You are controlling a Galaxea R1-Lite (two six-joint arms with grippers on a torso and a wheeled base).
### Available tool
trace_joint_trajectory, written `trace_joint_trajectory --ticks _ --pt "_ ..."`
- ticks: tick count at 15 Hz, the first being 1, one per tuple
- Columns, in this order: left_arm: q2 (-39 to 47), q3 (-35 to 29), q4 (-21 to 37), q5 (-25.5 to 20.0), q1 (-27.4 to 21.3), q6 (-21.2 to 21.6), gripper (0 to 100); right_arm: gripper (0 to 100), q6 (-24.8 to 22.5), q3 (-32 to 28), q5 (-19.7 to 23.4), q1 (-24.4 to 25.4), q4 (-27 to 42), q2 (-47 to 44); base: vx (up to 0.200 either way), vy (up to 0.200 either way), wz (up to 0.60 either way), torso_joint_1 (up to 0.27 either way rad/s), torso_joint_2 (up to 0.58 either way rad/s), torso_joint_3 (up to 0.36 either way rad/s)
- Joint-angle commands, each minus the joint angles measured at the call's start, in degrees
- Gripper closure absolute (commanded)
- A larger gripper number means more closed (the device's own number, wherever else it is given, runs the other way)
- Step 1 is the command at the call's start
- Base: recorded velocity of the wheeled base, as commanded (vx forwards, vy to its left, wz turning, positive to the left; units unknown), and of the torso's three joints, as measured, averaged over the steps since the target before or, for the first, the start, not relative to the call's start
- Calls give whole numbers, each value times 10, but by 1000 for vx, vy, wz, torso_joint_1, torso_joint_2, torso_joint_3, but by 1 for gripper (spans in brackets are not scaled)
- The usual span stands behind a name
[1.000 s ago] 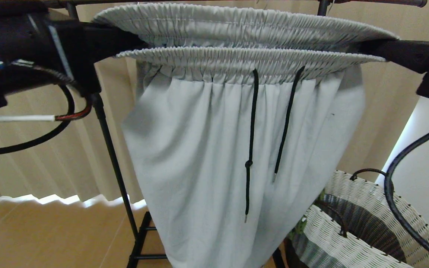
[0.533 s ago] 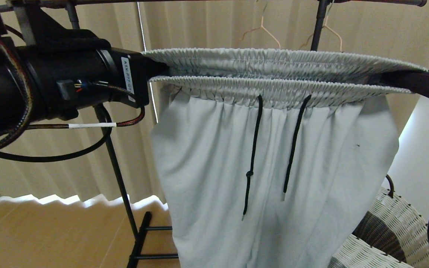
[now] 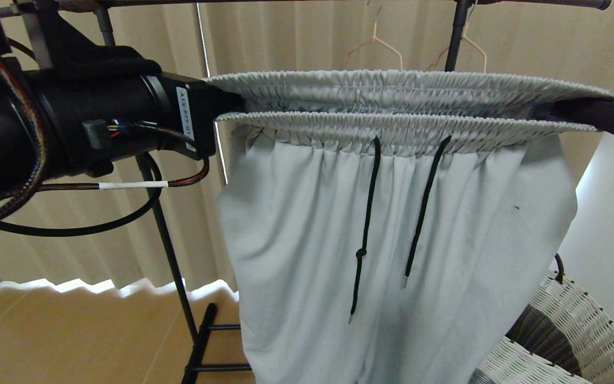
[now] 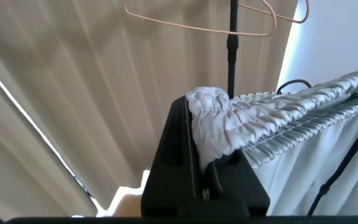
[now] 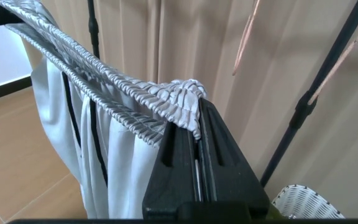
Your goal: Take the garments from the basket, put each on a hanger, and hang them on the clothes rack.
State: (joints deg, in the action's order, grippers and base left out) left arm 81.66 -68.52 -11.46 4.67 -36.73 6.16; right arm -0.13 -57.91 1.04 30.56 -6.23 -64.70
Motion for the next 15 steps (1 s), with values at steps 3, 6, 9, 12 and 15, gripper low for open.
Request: trace_joint_trajectory --ticks 3,6,9,12,15 --pt "0 1 1 0 0 1 100 100 0 1 0 0 3 -3 0 0 0 0 0 0" --pt "0 4 1 0 0 1 100 0 0 2 0 0 4 -2 0 0 0 0 0 0" --pt "0 5 2 1 3 1 100 0 -12 9 0 0 2 2 0 0 0 0 0 0" --pt "-1 10 2 1 3 1 100 0 -22 15 5 1 -12 4 0 0 0 0 0 0" --pt "0 15 1 25 4 1 100 0 -43 50 25 2 -76 10 0 0 0 0 0 0"
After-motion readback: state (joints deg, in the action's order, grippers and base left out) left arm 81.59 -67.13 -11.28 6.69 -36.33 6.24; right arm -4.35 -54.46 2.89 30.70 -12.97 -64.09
